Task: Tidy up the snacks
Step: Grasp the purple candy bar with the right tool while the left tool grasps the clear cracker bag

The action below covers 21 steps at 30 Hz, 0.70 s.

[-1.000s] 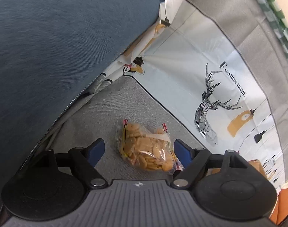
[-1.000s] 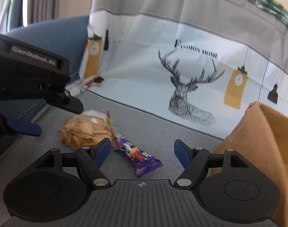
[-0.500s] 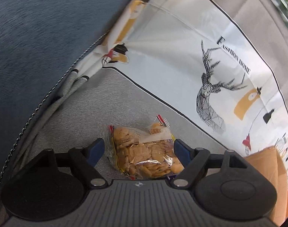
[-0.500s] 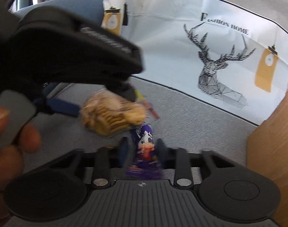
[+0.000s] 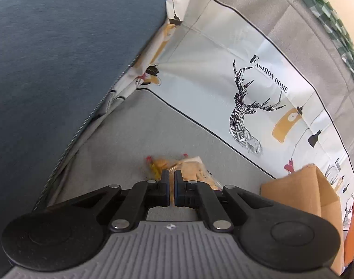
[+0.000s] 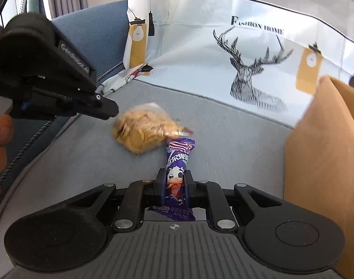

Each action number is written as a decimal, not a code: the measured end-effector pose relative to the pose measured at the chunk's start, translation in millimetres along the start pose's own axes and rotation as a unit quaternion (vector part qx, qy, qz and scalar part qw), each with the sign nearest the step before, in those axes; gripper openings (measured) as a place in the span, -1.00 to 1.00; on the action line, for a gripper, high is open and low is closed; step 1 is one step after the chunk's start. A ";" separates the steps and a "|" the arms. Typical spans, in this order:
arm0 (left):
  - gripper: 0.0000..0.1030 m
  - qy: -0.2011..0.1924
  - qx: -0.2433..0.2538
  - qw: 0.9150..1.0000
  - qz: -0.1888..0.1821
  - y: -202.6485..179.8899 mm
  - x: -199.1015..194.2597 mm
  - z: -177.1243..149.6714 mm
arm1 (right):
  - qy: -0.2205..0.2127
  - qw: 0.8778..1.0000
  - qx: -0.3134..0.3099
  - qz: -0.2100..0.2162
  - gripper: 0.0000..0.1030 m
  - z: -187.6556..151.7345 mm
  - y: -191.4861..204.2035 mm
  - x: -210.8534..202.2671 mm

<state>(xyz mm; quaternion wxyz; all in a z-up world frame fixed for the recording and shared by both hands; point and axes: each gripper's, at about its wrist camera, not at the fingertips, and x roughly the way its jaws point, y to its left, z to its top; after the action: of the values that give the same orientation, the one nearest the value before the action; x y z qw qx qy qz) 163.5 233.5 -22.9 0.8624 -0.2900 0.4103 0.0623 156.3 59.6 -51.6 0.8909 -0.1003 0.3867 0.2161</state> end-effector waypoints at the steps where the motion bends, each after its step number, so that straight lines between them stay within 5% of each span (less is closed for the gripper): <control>1: -0.94 0.001 -0.001 1.000 -0.004 2.4 -5.0 -2.8 | 0.006 1.000 0.004 0.006 -0.70 -4.1 1.7 -7.7; 4: -0.86 -0.001 0.004 1.000 -0.013 7.0 -16.2 -8.1 | 0.030 0.999 0.020 0.014 -0.70 -17.4 3.3 -27.5; 8: -0.10 -0.001 0.020 1.000 -0.014 6.9 -14.2 -9.5 | 0.050 0.998 0.029 0.016 -0.65 -34.3 6.7 -50.5; 12: 0.53 0.008 0.016 1.000 -0.023 -1.3 6.0 -4.7 | 0.027 0.999 0.014 0.014 -0.19 -35.3 7.3 -48.2; 18: 0.61 0.043 0.034 0.998 -0.016 -15.5 52.2 4.8 | 0.087 0.996 0.009 0.029 -0.18 -40.5 1.0 -14.6; 21: 0.61 0.060 0.041 0.997 -0.011 -26.4 67.6 6.3 | 0.083 0.996 -0.026 0.021 -0.18 -42.0 8.8 -12.8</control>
<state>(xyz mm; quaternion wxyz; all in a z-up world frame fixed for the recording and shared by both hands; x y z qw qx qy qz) 221.2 206.4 -58.3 0.8479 -0.2616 0.4607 0.0183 117.4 48.9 -70.9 0.8482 -0.1327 0.4554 0.2357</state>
